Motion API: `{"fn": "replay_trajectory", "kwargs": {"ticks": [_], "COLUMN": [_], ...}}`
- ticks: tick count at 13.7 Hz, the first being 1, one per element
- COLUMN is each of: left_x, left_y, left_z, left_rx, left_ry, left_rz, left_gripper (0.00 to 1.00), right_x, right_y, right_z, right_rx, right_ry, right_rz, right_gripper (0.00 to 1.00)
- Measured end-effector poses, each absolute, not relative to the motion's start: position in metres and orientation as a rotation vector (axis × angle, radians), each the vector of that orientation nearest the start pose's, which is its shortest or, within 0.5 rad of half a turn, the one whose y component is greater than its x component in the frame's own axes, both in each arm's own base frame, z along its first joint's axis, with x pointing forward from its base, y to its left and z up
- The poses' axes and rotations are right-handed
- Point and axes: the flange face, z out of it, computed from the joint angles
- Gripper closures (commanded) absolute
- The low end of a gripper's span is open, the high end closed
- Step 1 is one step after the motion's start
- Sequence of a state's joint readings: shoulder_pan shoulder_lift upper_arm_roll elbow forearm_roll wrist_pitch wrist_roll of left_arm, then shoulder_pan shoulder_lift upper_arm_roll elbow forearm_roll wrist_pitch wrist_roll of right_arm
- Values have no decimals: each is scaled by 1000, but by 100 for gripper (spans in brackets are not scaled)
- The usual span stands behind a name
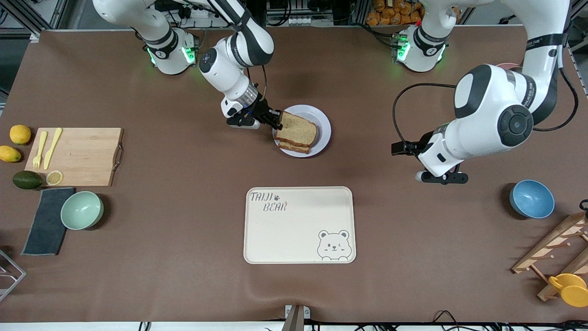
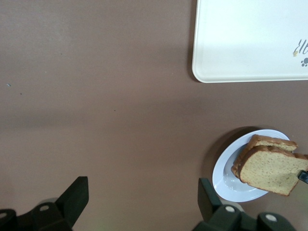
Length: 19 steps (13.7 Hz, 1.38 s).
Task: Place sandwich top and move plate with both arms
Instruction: 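Lower the bread onto the egg toast and open the right gripper, then withdraw the right gripper while the left gripper reaches the plate, then grasp the plate rim with the left gripper while the right gripper retreats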
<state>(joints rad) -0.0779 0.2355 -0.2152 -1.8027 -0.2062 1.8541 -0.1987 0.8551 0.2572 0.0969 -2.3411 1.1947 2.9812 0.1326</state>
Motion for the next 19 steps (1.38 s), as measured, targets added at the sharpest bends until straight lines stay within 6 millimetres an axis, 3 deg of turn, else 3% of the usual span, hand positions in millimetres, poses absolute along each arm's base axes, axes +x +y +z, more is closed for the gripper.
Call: {"fn": "replay_trajectory", "kwargs": {"ticks": [2,6,9,13,15,19], "left_x": [568,561,553,542,532,503], "left_y": [-189,-199,-200,-203,-218,-241], "left_z": [397,382,364,346,337,295], "left_rx": [-3322,-3405,-3492,-3506,-3505,-3525], "left_ry": [31,-40,-4,30,63,188], "left_rz": [400,453,544,609,604,574], "left_gripper": [0,0,0,0,0,0], "right_x": [351,355,369,406,429,473], "right_y": [380,380,374,346,332,301], "right_z": [242,245,251,257,265,279], "right_rx": [-2587,-2569,-2550,-2513,-2500,-2517], "right_ry": [455,485,522,606,601,529], "right_rz": [-69,-76,-98,-110,-106,-69], "right_gripper": [22,24,23,24,23,21]}}
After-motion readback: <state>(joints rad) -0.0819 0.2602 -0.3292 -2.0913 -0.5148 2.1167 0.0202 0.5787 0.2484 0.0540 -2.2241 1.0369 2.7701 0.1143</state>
